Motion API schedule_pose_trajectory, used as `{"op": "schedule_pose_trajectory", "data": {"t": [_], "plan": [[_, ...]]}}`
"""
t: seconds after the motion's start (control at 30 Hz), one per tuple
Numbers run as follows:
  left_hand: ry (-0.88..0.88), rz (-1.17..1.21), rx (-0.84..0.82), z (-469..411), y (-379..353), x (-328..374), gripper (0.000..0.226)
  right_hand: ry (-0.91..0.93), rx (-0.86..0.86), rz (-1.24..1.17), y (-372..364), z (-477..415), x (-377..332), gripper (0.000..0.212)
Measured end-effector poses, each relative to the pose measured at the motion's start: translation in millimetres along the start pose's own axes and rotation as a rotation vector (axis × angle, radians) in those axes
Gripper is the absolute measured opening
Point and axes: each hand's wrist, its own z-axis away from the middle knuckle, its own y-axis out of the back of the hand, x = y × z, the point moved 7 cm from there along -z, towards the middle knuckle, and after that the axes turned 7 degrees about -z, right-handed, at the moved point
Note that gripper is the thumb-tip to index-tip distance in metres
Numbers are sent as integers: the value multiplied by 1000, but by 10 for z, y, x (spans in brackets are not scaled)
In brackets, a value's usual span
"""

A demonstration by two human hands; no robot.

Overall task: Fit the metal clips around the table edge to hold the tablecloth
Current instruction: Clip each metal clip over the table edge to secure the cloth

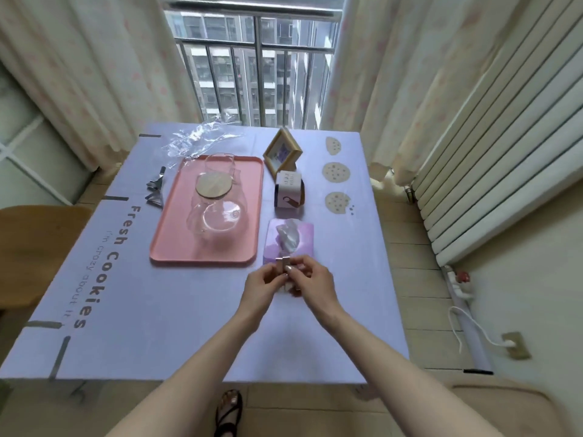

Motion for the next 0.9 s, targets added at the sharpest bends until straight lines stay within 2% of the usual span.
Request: {"op": "schedule_pose_trajectory", "data": {"t": [0.2,0.33,0.57,0.67,0.9], "plan": [[2,-1,-6,319,-826,131,10,-10,-38,116,845,266,47,17],[66,-90,17,307,-1223,115,11,-19,20,168,1331,277,31,25],[190,-281,107,-106,-1535,12,34,-65,80,247,1917,13,78,21],[245,-357,121,-333,-1643,-30,33,-81,87,296,2106,-135,51,17],[332,-401,167,-609,-1676,-109,30,-65,-28,441,2165,-589,-67,11]]}}
